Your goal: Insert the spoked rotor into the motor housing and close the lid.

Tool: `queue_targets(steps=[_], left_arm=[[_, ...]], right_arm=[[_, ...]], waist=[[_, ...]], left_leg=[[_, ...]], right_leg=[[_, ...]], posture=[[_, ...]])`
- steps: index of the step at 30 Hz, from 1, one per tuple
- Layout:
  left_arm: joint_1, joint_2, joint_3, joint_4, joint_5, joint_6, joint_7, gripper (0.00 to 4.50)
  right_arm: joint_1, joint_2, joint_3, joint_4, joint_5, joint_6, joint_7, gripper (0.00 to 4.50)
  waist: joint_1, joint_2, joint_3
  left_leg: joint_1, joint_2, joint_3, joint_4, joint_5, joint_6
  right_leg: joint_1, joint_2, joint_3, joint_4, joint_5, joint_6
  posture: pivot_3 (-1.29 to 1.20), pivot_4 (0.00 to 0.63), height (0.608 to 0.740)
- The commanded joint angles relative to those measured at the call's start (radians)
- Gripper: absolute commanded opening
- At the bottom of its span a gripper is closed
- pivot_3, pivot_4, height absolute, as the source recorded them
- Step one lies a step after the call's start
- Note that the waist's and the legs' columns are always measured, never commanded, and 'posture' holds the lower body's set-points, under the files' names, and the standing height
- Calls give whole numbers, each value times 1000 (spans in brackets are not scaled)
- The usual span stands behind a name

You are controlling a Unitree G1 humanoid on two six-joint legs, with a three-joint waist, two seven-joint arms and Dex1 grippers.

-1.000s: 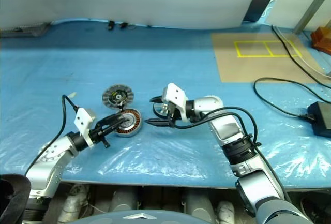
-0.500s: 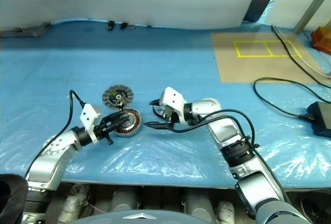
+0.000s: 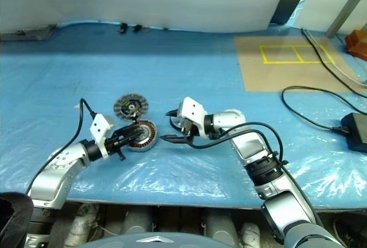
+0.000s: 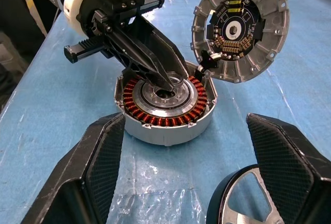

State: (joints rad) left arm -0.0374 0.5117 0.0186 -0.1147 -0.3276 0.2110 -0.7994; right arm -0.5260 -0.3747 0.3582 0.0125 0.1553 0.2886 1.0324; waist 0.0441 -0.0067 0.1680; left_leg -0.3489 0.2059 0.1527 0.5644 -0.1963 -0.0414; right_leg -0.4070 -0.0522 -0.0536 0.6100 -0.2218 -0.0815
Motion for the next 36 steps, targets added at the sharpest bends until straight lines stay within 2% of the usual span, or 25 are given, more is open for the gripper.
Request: queue_targets(steps=[1,24,28,30,36], left_arm=[[-8,16,-2,-45,4,15,-1,658],[21,27,-5,-35,29,35,17,658],[24,24,-1,-40,39,36,36,1985],[29,-7,42,-71,-15,59,67,2622],[121,-22,137,-181,-159,118,65,2622]], right_arm=[[-15,4,-3,-7,-6,-31,1,3906],[-23,21,-4,12,-21,-54,-5,3906],[-25,20,-7,17,-21,-61,-8,3879],[-25,19,-7,25,-22,-66,-8,3879],[-18,25,6,69,-39,-99,-5,3879]], waist=[[0,0,0],[0,0,0],[0,0,0],[-1,0,0],[-2,0,0]], left_leg=[[0,0,0,0,0,0],[0,0,0,0,0,0],[0,0,0,-1,0,0],[0,0,0,-1,0,0],[-1,0,0,-1,0,0]], right_leg=[[0,0,0,0,0,0],[0,0,0,-1,0,0],[0,0,0,-1,0,0],[0,0,0,-1,0,0],[-1,0,0,-1,0,0]], posture=[[0,150,740],[0,150,740],[0,150,740],[0,150,740],[0,150,740]])
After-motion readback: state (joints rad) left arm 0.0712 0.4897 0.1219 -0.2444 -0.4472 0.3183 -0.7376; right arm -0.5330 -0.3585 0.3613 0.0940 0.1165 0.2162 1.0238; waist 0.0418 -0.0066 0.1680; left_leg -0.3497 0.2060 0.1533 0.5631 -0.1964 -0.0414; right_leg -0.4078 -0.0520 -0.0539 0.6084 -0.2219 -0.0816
